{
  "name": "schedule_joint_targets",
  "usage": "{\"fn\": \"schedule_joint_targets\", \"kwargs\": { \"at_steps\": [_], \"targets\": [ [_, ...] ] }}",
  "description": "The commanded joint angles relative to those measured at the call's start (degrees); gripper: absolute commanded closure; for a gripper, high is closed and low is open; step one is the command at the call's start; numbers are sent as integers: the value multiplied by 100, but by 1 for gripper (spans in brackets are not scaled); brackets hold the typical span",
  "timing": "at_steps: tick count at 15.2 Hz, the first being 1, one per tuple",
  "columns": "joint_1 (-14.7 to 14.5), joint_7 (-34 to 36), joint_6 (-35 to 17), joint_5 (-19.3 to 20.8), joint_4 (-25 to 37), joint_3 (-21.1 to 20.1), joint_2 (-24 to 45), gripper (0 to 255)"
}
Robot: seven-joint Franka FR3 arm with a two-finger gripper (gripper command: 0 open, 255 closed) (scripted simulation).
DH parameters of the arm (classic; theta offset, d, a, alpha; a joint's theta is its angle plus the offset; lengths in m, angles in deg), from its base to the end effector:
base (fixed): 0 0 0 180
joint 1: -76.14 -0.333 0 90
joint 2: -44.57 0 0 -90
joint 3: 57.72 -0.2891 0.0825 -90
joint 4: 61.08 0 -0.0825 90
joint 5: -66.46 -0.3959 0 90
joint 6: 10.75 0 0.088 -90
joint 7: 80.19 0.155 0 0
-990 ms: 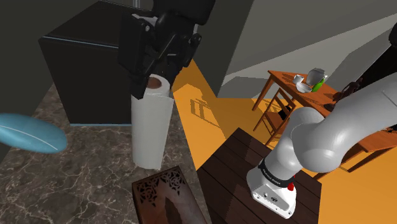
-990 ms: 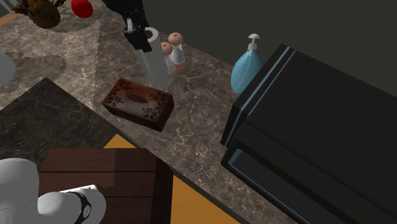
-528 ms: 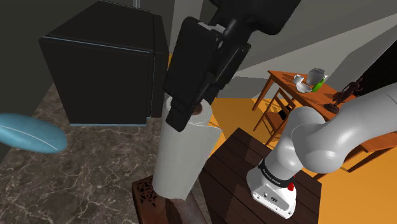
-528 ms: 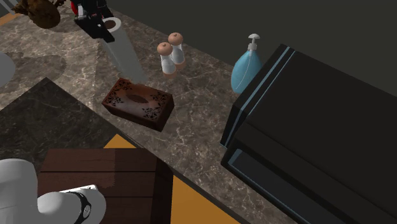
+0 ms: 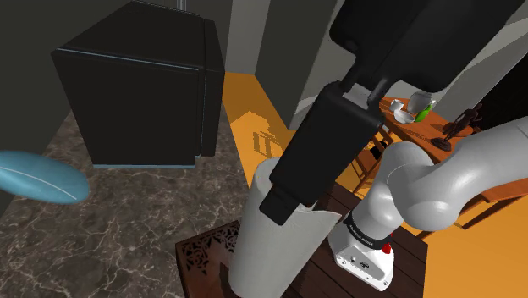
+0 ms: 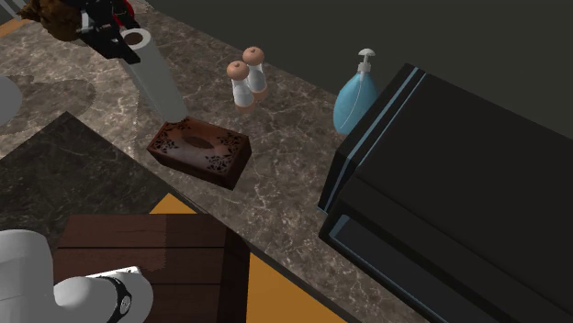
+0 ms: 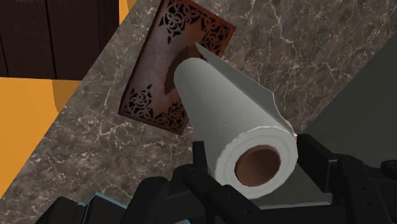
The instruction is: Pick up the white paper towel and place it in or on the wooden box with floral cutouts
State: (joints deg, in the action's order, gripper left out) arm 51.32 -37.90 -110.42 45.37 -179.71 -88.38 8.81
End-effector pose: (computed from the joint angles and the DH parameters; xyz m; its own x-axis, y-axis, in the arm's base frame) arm 0.1735 0.4121 0.5768 0.9827 0.1427 0.1184 0.1640 -0.9669 -0.1954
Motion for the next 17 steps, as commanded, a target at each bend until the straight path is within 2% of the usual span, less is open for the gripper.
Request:
{"fn": "schedule_joint_targets", "kwargs": {
  "at_steps": [1, 17],
  "targets": [
    [-11, -24, -155, -29, -176, -31, -23, 255],
    [-154, -192, -1300, -320, -1478, -297, -186, 255]
  ]
}}
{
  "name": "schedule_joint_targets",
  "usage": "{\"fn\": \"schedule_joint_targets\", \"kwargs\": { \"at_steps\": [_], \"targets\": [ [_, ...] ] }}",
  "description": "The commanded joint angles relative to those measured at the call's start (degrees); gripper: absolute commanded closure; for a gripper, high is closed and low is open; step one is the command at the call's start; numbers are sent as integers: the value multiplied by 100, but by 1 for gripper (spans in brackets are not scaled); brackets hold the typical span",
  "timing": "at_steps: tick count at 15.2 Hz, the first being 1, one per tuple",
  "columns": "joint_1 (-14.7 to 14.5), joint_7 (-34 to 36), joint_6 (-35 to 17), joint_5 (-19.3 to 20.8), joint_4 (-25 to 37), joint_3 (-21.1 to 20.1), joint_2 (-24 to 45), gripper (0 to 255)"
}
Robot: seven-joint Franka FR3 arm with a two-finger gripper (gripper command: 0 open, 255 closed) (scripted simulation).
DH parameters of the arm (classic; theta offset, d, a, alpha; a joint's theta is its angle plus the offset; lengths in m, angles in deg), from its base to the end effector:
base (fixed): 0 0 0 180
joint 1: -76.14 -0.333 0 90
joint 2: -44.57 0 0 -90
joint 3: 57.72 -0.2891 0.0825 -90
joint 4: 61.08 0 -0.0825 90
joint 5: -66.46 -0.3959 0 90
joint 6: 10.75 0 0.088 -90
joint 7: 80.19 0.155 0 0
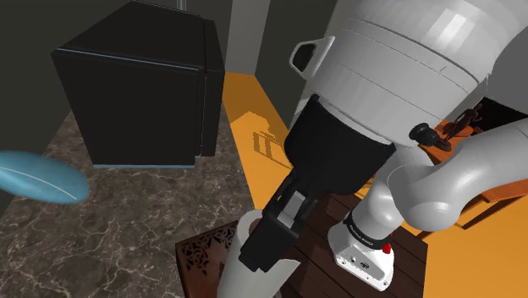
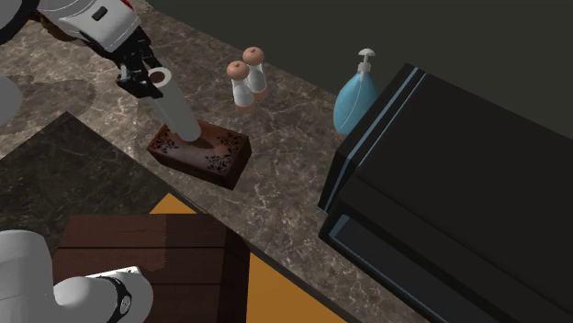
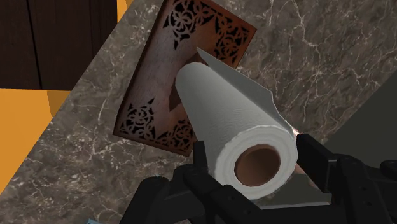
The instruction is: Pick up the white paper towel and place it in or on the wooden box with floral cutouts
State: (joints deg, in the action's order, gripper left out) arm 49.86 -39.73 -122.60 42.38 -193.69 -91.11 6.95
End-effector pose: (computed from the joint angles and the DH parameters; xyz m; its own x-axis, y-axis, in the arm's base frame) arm 0.1752 0.4133 0.4850 0.9827 0.1424 0.1183 0.1636 -0.9670 -0.1954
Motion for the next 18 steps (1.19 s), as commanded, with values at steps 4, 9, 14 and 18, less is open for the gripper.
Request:
{"fn": "schedule_joint_targets", "kwargs": {
  "at_steps": [4, 9, 14, 18],
  "targets": [
    [-38, -44, -384, -99, -364, -114, 16, 255],
    [-64, -73, -667, -169, -610, -202, 52, 255],
    [-68, -70, -669, -166, -610, -199, 54, 255],
    [-58, -68, -701, -163, -608, -216, 86, 0]
  ]
}}
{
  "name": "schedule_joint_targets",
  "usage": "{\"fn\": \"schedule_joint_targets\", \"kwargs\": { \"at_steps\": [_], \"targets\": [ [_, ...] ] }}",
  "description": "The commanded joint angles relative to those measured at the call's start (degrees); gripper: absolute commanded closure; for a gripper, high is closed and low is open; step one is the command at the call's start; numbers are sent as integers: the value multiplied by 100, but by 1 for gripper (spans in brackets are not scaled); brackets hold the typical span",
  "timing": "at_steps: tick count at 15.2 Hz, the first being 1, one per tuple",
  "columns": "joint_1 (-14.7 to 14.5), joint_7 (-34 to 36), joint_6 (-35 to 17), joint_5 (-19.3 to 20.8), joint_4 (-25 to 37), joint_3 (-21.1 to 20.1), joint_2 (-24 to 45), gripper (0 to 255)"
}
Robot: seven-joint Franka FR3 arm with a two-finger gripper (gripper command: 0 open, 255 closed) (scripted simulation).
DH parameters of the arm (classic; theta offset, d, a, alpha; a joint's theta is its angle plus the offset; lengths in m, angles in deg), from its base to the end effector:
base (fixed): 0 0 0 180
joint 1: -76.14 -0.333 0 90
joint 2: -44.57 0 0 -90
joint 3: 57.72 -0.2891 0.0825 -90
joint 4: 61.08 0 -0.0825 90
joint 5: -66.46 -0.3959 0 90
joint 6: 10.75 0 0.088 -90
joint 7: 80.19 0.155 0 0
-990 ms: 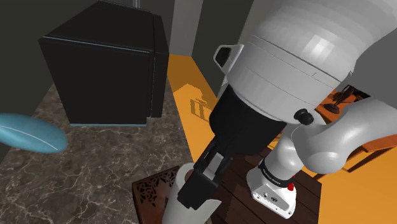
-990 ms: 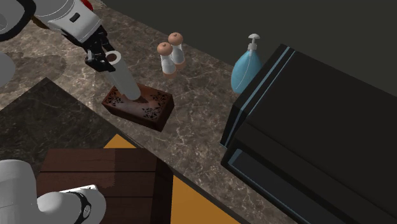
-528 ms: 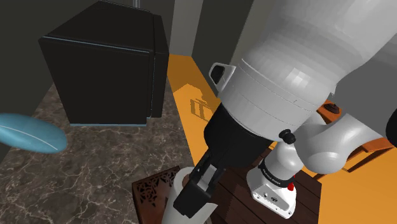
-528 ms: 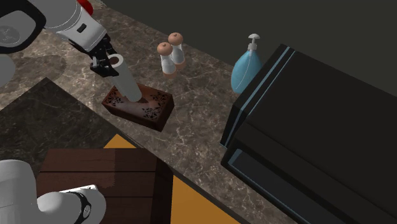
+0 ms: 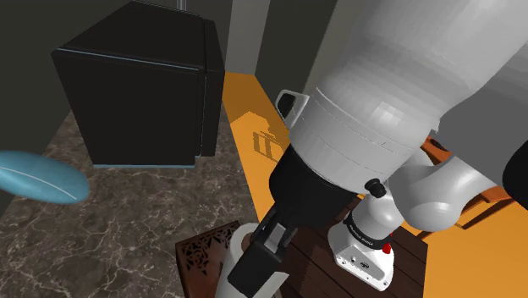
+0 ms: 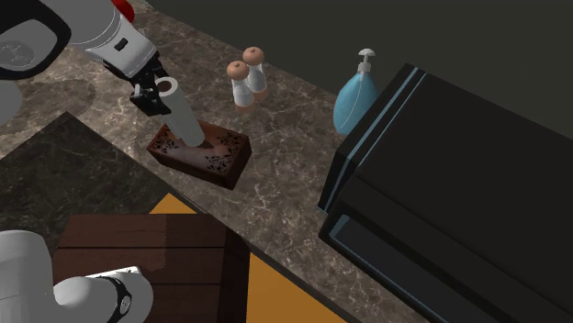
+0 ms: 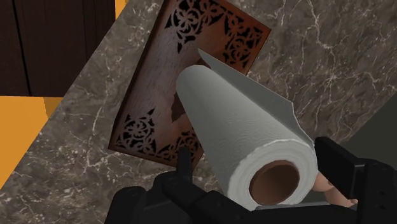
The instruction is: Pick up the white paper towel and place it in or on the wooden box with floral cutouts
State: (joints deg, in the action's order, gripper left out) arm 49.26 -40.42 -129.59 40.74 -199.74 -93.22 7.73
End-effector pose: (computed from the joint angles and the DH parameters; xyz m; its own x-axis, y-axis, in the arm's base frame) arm 0.1754 0.4143 0.4366 0.9826 0.1423 0.1197 0.1639 -0.9666 -0.1969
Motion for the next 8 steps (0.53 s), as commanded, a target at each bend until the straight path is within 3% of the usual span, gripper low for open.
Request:
{"fn": "schedule_joint_targets", "kwargs": {
  "at_steps": [1, 3, 8],
  "targets": [
    [2, 1, -3, 1, -3, -6, 10, 0],
    [-10, -2, 31, -2, -5, 14, -24, 0],
    [-27, 22, 805, 137, 486, 334, -281, 0]
  ]
}}
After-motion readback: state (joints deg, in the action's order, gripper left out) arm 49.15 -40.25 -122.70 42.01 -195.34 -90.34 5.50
